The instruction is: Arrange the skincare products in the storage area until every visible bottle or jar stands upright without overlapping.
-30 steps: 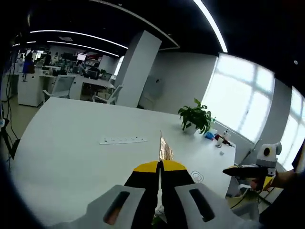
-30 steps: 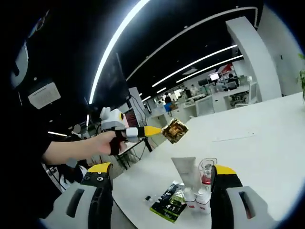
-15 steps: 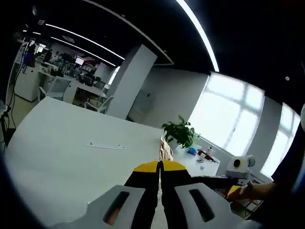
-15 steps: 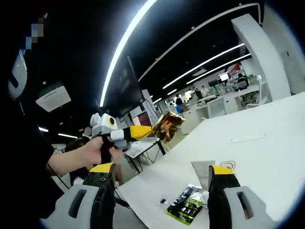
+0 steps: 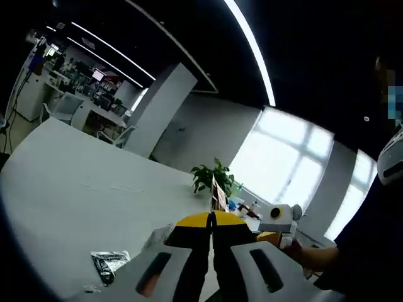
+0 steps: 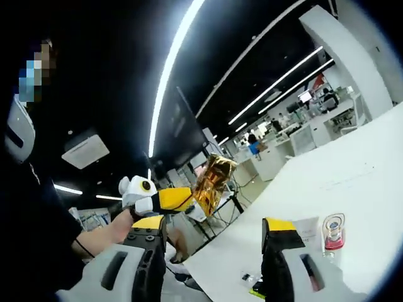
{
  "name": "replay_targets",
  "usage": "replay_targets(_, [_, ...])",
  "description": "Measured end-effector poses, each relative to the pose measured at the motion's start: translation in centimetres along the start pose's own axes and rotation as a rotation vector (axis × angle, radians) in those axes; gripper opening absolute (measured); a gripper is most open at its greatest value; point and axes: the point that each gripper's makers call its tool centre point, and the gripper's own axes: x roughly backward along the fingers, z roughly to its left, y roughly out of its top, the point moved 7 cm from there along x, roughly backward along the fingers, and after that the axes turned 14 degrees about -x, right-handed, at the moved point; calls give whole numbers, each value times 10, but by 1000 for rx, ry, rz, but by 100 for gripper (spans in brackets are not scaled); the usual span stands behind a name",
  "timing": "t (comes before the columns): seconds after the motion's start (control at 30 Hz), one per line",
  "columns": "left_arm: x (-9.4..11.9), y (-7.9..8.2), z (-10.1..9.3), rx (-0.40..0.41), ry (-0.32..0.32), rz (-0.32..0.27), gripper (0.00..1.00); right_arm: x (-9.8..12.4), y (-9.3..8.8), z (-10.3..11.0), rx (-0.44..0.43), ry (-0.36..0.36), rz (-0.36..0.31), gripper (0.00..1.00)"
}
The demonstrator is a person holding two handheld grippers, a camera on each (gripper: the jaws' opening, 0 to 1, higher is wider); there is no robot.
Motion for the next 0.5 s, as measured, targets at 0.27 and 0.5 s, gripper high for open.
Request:
replay_targets(0.27, [4,-9,-9,36,-19,-11,3,0,1,4,-66,38,-24,17])
replay_targets(0.5, [8,-20,-10,71,1,-2,3,1,-1,14,-106,93,-20,0])
